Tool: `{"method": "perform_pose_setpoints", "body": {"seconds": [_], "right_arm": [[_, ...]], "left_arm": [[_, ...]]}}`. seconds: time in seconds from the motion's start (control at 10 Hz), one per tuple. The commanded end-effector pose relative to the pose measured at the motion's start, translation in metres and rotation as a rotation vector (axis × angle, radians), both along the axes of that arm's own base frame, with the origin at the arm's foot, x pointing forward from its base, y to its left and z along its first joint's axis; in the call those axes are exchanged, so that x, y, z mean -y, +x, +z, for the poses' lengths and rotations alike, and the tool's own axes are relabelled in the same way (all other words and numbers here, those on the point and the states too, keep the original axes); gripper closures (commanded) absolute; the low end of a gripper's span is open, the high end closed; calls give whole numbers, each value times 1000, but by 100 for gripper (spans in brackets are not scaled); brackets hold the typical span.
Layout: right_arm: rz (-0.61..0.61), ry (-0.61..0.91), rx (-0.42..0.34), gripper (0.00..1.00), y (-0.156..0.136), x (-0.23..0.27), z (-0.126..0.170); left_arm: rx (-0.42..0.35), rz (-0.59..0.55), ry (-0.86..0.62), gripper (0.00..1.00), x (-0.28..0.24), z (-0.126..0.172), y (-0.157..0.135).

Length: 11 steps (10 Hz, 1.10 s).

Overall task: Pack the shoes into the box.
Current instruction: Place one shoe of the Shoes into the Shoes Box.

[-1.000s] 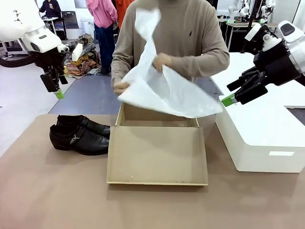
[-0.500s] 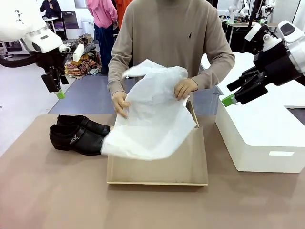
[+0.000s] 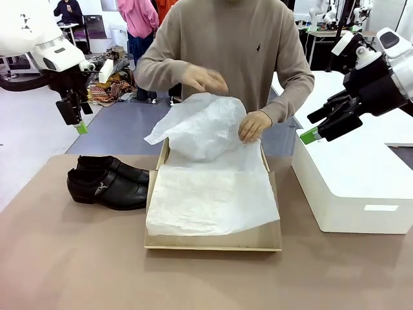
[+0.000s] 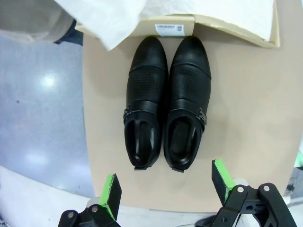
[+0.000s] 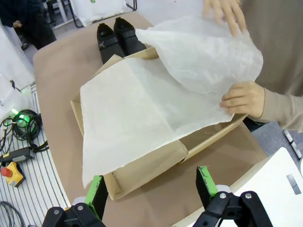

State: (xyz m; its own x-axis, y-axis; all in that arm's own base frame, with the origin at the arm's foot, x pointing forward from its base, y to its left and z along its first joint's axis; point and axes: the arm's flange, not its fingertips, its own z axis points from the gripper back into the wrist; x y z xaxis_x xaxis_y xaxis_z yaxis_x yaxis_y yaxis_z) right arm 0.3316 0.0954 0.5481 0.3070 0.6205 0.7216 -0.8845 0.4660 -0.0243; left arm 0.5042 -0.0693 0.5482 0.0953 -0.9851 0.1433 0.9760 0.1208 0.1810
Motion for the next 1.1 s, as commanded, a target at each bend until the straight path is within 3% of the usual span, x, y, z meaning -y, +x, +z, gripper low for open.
{"method": "perform_pose_setpoints", "body": {"seconds": [0.0,0.6,1.0], "right_arm": [[21,17,10,0,3,1,-1],[21,17,10,0,3,1,-1],[21,17,10,0,3,1,-1]], "left_arm": [[-17,-18,24,0,-3,-7,9],[-48,-79,84,0,-23,-61,59],[-136,-57,88,0,-23,-83,74]]}}
